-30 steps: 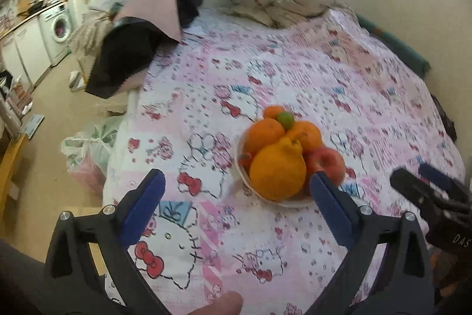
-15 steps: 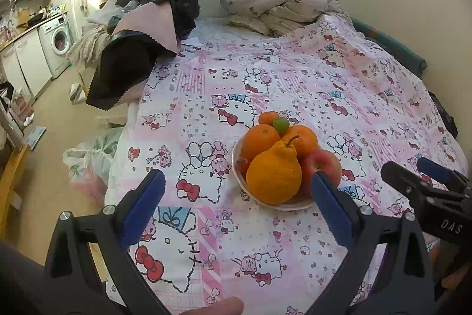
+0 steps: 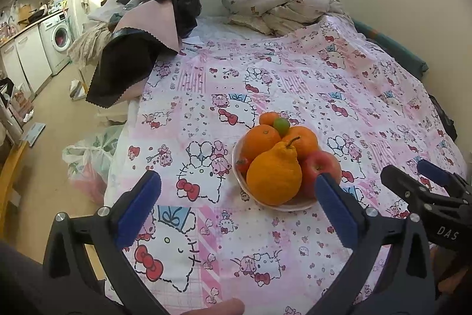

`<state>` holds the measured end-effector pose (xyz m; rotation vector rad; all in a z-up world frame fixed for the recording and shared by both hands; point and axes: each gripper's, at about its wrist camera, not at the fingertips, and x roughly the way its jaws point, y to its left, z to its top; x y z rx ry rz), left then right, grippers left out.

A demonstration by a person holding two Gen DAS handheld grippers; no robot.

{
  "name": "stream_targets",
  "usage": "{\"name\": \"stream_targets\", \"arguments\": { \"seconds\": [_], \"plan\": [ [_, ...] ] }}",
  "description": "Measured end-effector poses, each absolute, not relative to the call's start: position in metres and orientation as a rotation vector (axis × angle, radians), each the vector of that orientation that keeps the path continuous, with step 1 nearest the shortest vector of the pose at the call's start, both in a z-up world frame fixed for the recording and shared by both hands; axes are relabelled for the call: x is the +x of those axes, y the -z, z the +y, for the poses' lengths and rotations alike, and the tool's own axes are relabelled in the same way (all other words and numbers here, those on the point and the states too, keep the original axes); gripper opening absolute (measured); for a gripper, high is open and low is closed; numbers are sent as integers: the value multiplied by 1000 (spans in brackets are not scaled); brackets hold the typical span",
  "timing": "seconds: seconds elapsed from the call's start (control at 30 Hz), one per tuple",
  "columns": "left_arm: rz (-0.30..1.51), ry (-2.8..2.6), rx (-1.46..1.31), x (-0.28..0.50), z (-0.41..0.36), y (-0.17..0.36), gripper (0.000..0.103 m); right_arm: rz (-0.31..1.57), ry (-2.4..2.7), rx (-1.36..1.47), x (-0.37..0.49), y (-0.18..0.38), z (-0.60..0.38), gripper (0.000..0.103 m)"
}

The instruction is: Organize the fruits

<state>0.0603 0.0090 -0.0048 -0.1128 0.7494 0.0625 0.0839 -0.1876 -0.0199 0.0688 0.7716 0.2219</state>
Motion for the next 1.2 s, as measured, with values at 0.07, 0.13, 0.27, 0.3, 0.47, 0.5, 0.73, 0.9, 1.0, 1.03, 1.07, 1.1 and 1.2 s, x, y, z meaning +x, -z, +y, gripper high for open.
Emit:
{"name": "stream_targets", "arguments": {
  "seconds": [0.07, 0.13, 0.27, 0.3, 0.47, 0.5, 0.73, 0.9, 1.0, 1.03, 1.07, 1.1, 1.2],
  "plan": [
    [752, -64, -114, 61, 10, 5, 103, 771, -222, 69, 84, 20, -188, 103],
    [755, -66, -115, 61, 11, 6, 103, 771, -223, 67, 84, 20, -188, 103],
    [758, -70, -116, 61, 12, 6, 103, 772, -221, 69, 84, 20, -188, 103],
    [757, -70, -115, 61, 11, 6, 103, 771, -222, 70, 84, 20, -188, 103],
    [756, -68, -115, 62, 12, 6, 103, 772, -224, 68, 83, 20, -187, 103],
    [757, -68, -116, 62, 12, 7, 103, 771, -224, 67, 82, 19, -186, 103],
    [756, -65, -118, 62, 12, 6, 103, 774, -224, 64, 81, 20, -185, 103],
    [756, -66, -118, 62, 12, 6, 103, 778, -225, 66, 82, 21, -184, 103],
    [755, -67, -118, 62, 12, 6, 103, 778, -226, 65, 82, 21, -184, 103],
    [756, -66, -119, 62, 12, 6, 103, 778, -226, 65, 82, 21, -184, 103],
    [756, -66, -118, 62, 12, 6, 103, 779, -226, 65, 82, 21, -184, 103],
    [756, -66, -118, 62, 12, 6, 103, 779, -226, 65, 82, 21, -184, 103],
    [756, -63, -119, 63, 12, 6, 103, 778, -227, 65, 82, 21, -184, 103]
  ]
}}
